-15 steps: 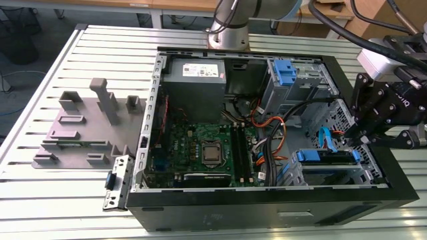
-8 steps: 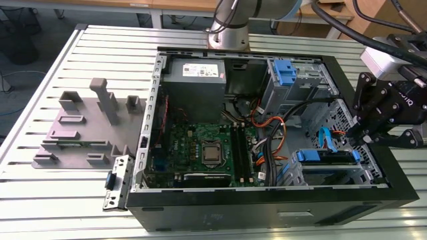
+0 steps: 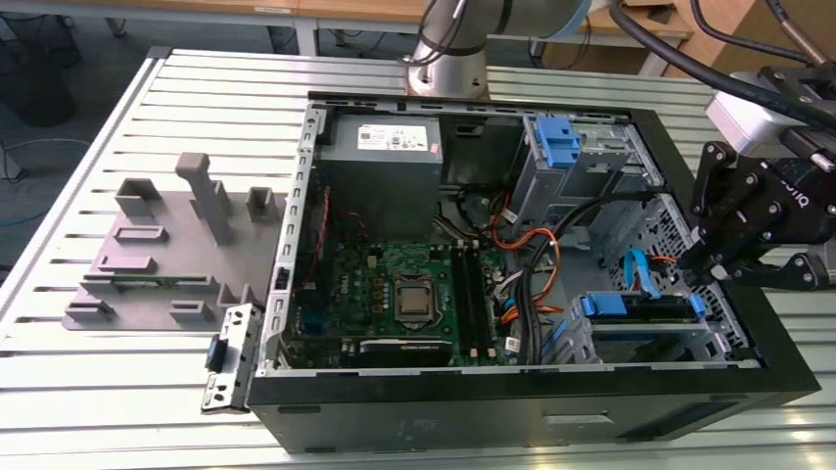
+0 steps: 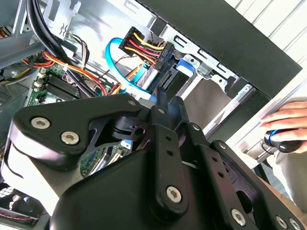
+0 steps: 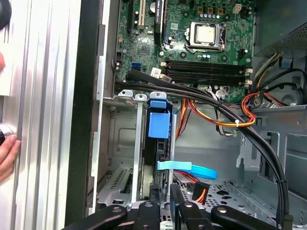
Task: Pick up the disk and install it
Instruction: 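Insert the second disk wire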
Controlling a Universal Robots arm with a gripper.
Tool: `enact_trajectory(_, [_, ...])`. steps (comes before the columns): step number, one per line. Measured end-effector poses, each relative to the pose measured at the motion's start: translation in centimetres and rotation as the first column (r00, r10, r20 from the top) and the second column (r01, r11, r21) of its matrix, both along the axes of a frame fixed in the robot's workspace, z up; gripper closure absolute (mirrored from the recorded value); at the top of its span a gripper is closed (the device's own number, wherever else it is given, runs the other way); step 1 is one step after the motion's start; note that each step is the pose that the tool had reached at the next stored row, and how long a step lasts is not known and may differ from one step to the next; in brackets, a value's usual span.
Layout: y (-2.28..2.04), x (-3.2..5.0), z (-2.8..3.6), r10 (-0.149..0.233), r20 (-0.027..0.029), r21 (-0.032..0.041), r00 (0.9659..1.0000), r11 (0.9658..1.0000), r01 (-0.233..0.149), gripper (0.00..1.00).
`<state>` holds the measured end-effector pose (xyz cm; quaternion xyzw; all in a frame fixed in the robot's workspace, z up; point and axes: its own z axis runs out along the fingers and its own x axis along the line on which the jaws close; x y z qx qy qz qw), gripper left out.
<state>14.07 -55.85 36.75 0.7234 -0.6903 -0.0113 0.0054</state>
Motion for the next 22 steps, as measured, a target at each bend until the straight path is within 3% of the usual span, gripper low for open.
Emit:
enact_trajectory(8, [0.13, 1.01, -0.47, 0.000, -0.0008, -0.0025, 1.0000, 1.0000, 0.000, 0.76])
enact_trajectory(16, [1.20, 1.28, -1.04, 0.001, -0.0009, -0.0083, 1.0000, 1.0000, -0.001, 0.76])
enact_trajectory(22, [1.65, 1.71, -1.42, 0.001, -0.0028, -0.0165, 1.0000, 0.9999, -0.001, 0.76])
